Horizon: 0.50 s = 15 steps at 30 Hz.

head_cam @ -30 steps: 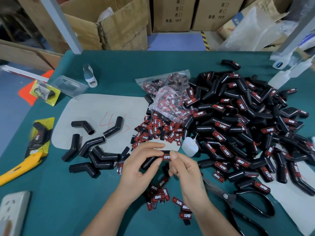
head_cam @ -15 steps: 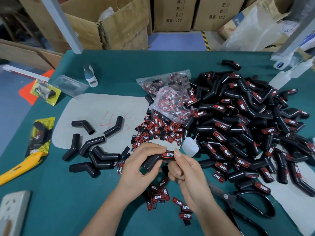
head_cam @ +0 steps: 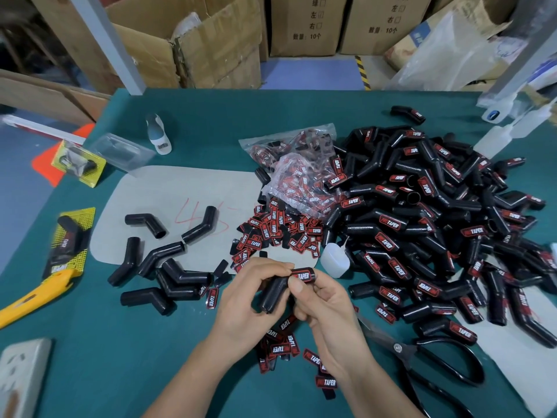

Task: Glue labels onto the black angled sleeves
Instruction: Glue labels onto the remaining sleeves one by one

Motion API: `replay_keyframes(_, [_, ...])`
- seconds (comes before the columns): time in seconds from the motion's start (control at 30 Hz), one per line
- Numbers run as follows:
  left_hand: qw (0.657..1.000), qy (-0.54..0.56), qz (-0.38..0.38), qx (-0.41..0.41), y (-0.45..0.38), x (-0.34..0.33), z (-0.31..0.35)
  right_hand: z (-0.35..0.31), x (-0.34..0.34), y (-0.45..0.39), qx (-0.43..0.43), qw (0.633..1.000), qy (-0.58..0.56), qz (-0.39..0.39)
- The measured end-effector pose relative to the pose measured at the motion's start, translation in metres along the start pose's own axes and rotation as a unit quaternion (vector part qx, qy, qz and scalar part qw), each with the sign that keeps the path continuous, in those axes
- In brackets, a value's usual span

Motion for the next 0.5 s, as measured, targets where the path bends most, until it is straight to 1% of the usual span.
replay_keyframes(0.17, [1.0, 0.015, 0.001, 0.021, 0.001, -0.002, 0.0, 0.001, -0.001, 0.0, 0.012, 0.999, 0.021, 0.027])
replay_keyframes(0.23, [0.998, 0.056, 0.002, 0.032, 0.001, -0.002, 0.001, -0.001, -0.001, 0.001, 0.04, 0.997, 0.053, 0.032])
replay_keyframes(0.33, [0.993, 0.116, -0.024, 0.025, 0.002, 0.003, 0.003, -0.009, -0.002, 0.003, 0.089, 0.992, 0.086, 0.014])
replay_keyframes(0.4, [0.988, 0.144, -0.038, 0.029, 0.003, 0.006, 0.005, -0.013, -0.001, 0.003, 0.105, 0.987, 0.114, 0.03])
replay_keyframes(0.5, [0.988, 0.147, -0.015, 0.038, 0.001, 0.006, 0.006, -0.017, -0.001, 0.003, 0.118, 0.986, 0.116, 0.016])
Point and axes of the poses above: each hand's wrist, its own y-axis away from the middle knuckle, its own x-axis out of the back of the hand, z = x × y, the point moved 1 cm from there along -y, towards the middle knuckle, and after that the axes turned 4 degrees about y, right-handed, at the moved point
